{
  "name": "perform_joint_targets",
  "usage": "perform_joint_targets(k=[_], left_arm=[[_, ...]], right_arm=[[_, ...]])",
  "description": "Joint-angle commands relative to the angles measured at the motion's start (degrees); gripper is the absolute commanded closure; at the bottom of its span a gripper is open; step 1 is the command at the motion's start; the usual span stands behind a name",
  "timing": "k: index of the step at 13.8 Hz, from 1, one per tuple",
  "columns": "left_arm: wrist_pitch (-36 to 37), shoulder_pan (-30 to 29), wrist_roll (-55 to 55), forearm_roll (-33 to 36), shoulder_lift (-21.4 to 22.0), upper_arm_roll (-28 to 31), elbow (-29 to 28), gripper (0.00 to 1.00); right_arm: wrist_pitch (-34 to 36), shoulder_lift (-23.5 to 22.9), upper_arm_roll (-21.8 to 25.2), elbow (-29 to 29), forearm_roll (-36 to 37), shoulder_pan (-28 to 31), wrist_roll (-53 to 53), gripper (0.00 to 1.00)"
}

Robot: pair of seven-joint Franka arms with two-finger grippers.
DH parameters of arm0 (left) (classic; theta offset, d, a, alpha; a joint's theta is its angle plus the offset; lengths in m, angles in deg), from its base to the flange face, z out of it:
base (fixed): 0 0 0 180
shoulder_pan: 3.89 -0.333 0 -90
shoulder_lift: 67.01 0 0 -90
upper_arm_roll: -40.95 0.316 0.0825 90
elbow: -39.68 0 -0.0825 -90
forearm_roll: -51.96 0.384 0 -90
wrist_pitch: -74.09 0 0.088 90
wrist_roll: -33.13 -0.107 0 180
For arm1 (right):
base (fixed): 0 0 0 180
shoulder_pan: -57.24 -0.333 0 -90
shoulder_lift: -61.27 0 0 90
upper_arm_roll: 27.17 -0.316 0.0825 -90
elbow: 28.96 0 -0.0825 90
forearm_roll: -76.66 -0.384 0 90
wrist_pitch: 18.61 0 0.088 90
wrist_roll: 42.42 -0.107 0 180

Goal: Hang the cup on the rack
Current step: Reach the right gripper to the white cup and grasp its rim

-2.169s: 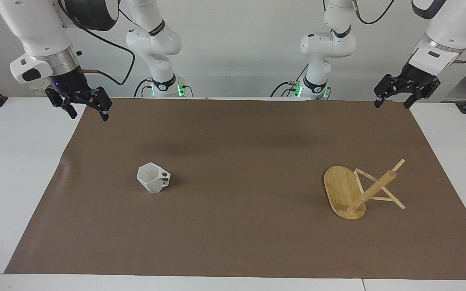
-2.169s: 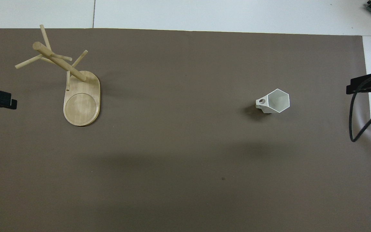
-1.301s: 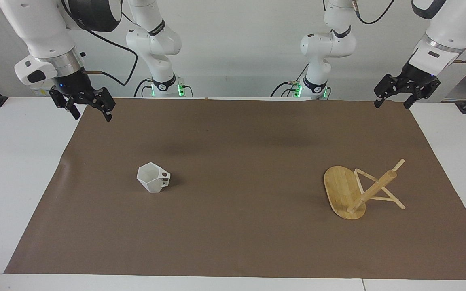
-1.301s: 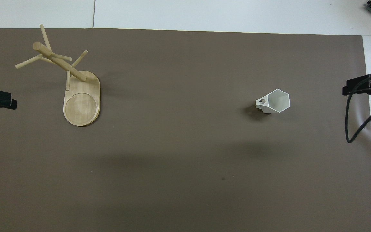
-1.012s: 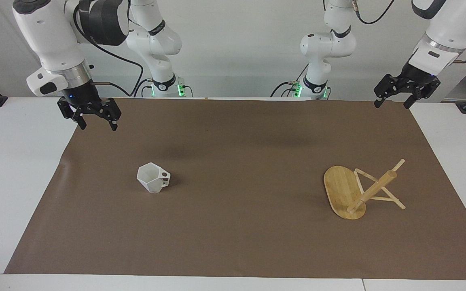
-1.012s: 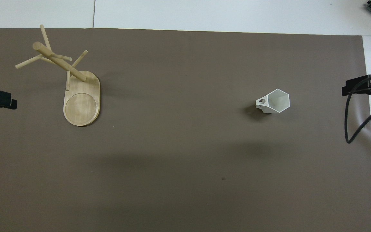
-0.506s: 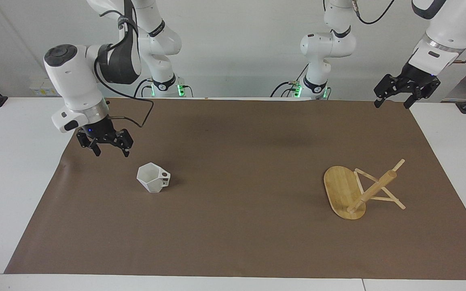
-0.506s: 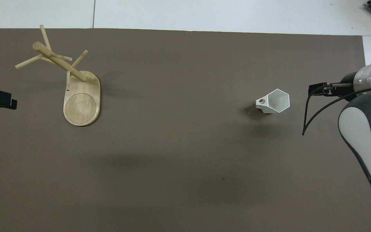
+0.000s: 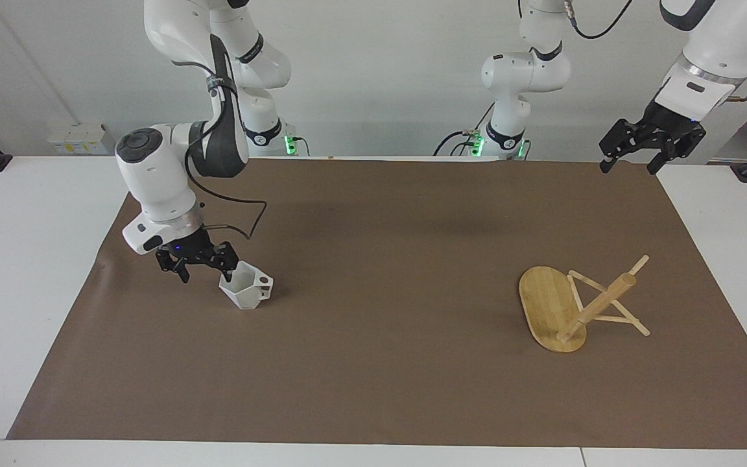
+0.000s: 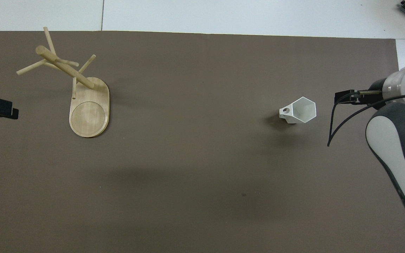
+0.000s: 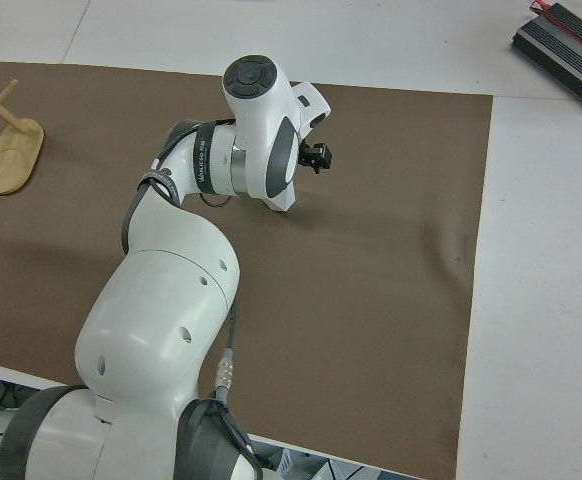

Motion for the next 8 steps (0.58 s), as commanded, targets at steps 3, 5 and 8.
perform_joint_targets(k=[3, 5, 8], left_arm=[[0.4, -0.1, 0.6, -0.3, 1.3, 0.0, -1.4, 0.0], [0.4, -0.1, 0.6, -0.3, 1.3, 0.0, -1.4, 0.0], [0.4, -0.1, 0.6, -0.3, 1.4, 0.0, -1.4, 0.0]], right_arm=[[-5.5, -0.7, -0.7, -2.9, -0.2, 0.5, -3.0, 0.0], [-5.5, -1.5, -0.7, -3.3, -0.2, 0.6, -5.1, 0.08], [-5.8, -1.7, -1.4, -3.3, -0.2, 0.6, -9.9, 0.37]])
